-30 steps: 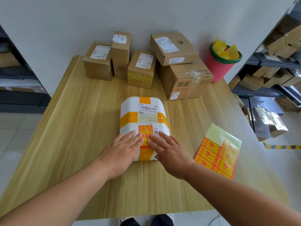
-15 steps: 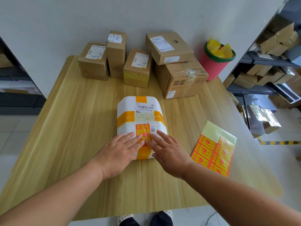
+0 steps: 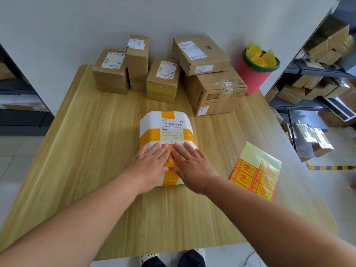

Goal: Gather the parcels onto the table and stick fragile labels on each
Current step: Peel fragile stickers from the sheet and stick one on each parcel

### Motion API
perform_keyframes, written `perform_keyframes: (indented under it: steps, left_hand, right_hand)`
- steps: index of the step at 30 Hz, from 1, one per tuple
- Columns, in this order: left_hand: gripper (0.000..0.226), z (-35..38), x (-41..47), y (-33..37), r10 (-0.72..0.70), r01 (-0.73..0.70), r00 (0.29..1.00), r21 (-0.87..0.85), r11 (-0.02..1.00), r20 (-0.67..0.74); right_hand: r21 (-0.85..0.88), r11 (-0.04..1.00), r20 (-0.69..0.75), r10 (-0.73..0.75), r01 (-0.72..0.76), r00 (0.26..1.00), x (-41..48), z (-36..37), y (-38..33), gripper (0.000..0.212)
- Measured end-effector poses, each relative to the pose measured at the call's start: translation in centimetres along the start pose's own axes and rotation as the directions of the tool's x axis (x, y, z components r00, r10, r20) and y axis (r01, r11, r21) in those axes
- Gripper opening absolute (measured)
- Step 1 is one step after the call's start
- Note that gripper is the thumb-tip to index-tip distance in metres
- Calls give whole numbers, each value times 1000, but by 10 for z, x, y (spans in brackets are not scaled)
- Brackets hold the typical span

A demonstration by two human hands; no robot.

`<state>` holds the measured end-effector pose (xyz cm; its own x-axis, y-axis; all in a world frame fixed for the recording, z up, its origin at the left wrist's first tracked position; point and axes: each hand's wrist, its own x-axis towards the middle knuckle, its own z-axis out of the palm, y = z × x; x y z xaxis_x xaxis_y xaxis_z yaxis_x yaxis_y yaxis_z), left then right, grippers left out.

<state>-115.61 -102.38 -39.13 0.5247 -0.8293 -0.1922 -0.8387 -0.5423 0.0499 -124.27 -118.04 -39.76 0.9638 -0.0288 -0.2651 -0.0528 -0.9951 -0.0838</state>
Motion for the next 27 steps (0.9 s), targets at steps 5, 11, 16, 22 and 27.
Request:
perform_keyframes:
  steps: [5,11,16,22,27]
  left_hand:
    - [60,-1,-5,-4,21,-20,1000,-32,999,11]
    - [76,15,-24,-8,137,-136,991,-56,989,9]
    - [96,13,-23,-3,70,-68,997,-126,990,11]
    - [91,1,-4,14,-369,361,928,-376,853,53]
    - [88,5,-1,16,-384,391,918,-388,835,98]
  right_hand:
    - [-29,999,-15,-22,22,1000,-4,-2,5,67]
    - [-17,997,-64,-83,82,994,-31,21,6,64]
    - [119,992,-101,-36,48,994,-28,13,2,78]
    - [372,889,-25,297,-266,955,-16,5,-8,75]
    - [439,847,-46,353,-299,934,-14,11,-9,74]
